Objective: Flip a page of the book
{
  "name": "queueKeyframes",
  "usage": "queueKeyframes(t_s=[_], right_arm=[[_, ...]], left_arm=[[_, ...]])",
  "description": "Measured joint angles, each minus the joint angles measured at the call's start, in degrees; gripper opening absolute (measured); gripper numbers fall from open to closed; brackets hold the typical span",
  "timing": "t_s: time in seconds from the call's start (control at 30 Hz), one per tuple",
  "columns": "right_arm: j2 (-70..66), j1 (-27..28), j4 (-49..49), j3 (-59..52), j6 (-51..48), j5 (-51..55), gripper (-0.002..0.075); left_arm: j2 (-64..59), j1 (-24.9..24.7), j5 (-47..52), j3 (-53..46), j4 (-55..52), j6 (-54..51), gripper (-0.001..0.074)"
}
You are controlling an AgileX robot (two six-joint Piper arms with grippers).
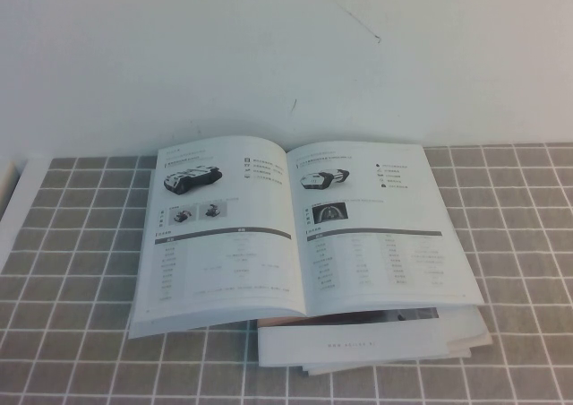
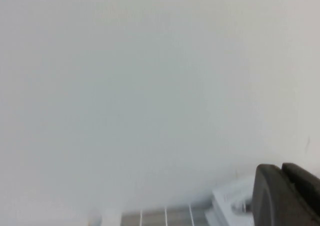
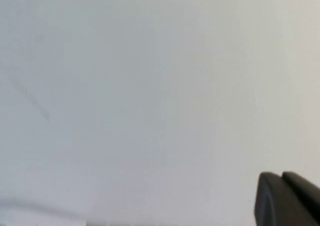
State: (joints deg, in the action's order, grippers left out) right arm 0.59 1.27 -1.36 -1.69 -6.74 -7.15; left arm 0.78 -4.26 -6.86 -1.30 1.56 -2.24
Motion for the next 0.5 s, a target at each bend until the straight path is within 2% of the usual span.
queueKeyframes(t_s=[0.17, 0.33, 0.5], right_arm=[[0.0, 0.0, 0.0, 0.0, 0.0, -18.3, -0.0001], [0.0, 0.0, 0.0, 0.0, 0.0, -31.8, -0.0001], [0.0, 0.0, 0.0, 0.0, 0.0, -39.9, -0.0001]], left_arm=[[0.0, 0.0, -16.5, 0.0, 0.0, 0.6, -0.0004], [0.0, 0.0, -25.7, 0.0, -0.2, 1.2, -0.0004], [0.0, 0.0, -31.4, 0.0, -0.2, 1.5, -0.0004]])
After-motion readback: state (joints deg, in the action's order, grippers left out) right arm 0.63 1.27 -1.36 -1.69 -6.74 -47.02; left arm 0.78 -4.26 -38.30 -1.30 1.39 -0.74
